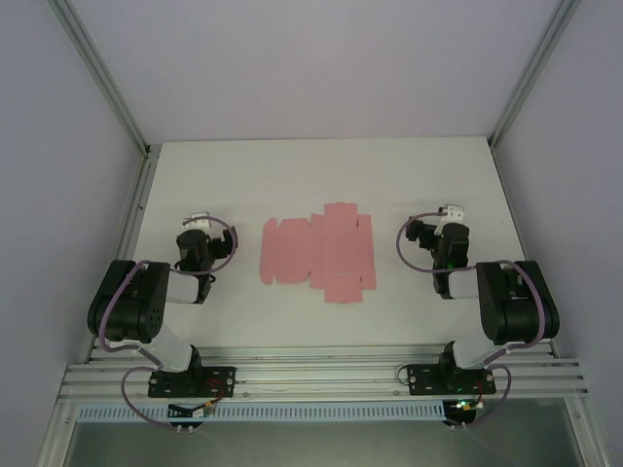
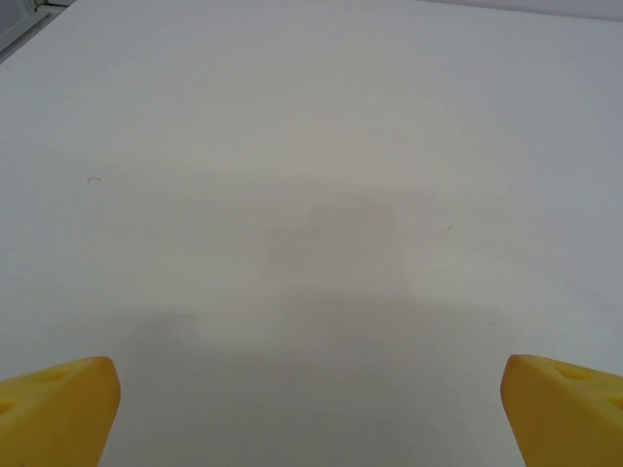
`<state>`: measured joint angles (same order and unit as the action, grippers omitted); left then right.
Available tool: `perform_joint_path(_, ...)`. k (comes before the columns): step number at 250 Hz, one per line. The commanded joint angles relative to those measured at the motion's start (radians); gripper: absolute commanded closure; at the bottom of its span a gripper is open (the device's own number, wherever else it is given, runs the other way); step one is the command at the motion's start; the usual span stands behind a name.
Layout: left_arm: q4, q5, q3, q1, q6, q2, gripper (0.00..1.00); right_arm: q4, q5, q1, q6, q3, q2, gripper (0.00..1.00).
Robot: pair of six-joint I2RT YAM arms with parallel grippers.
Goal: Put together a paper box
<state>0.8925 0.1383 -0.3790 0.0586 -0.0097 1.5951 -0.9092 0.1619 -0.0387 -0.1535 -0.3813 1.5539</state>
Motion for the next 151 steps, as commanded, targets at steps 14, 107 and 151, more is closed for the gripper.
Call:
perform_joint_path(14,-0.214,-0.009,-0.094,0.007,0.01,-0.12,0.0,0.209,-0.032,-0.018,0.031,-0.076,-0.122,0.0)
perform_joint_path(107,-0.936,-0.448,-0.383,0.018,-0.395,-0.226,0.0,1.09,-0.257,-0.26,-0.351,-0.503,-0.173,0.29)
perform_joint_path(151,-1.118,-0.536,-0.462,0.04,-0.422,-0.122,0.0,1.222,-0.28,-0.399,-0.346,-0.648,0.029,0.41)
